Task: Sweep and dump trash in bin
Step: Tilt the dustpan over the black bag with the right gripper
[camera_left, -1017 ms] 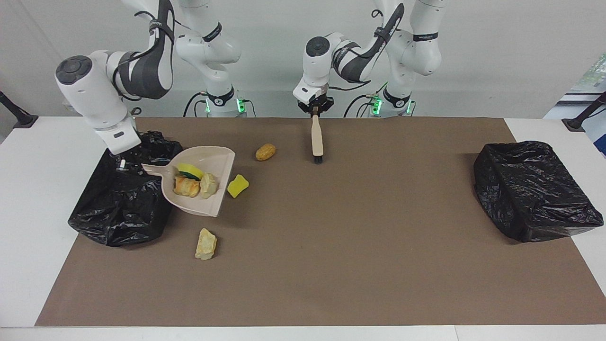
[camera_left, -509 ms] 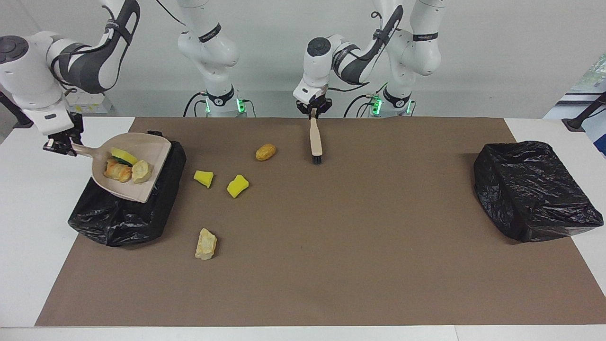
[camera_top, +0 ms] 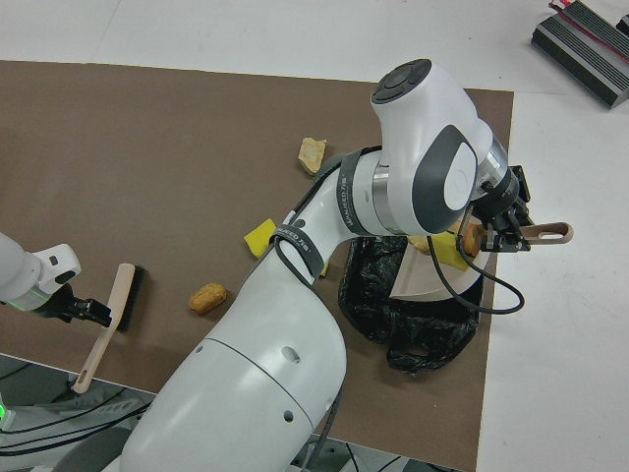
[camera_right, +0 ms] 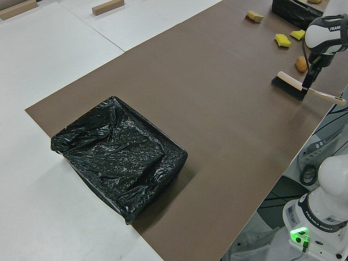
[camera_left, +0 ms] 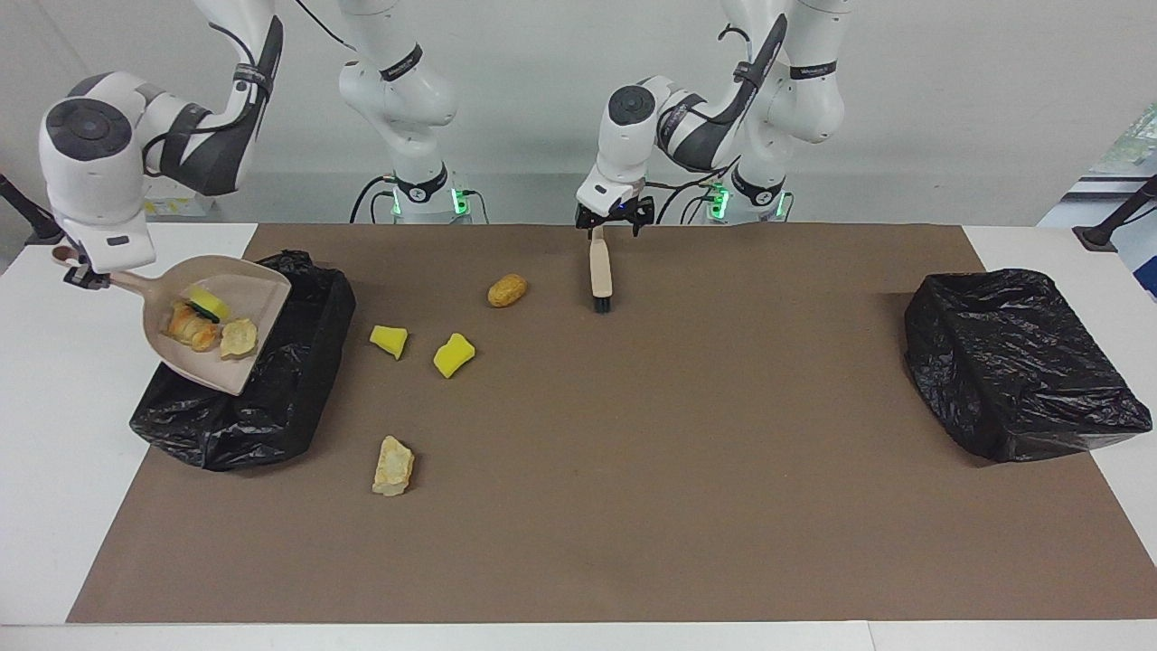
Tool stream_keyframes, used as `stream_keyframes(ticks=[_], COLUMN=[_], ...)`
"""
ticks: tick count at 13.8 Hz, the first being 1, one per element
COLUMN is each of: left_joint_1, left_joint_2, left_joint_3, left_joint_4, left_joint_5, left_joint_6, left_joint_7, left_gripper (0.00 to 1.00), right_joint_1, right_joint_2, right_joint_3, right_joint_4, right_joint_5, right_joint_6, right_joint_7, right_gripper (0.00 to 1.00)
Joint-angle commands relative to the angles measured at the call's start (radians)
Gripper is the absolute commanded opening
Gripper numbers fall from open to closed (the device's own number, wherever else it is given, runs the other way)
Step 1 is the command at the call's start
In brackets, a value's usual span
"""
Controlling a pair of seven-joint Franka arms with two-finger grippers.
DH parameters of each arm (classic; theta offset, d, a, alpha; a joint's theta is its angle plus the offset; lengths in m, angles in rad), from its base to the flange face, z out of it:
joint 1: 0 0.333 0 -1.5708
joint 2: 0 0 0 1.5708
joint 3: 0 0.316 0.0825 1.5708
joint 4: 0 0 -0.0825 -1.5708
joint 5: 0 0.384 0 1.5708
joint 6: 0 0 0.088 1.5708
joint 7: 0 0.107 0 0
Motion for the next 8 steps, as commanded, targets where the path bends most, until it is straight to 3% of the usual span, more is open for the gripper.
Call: stream_keyframes(ticks=[1, 3, 8], left_joint_1=[0.131, 0.252, 0.621], left_joint_2=[-0.019, -0.021, -0.015], left_joint_3=[-0.003, -0.001, -0.001], left_joint_4=[0.059, 0.083, 0.219], left_joint_5=[0.059, 0.128, 0.146], left_joint_6=[-0.070, -0.089, -0.174], left_joint_7=[0.118, 0.201, 0.665], left_gripper=[1.00, 1.00, 1.00], right_joint_1=[0.063, 0.089, 0.090], right_joint_2=[-0.011, -0.011, -0.077], right_joint_3=[0.004, 0.004, 0.012], right_joint_4=[-0.002, 0.014, 0.036], right_joint_5=[-0.101, -0.150, -0.181], right_joint_6=[-0.060, -0.103, -0.122], right_joint_7=[0.044, 0.043, -0.029], right_gripper=[0.00, 0.00, 0.00])
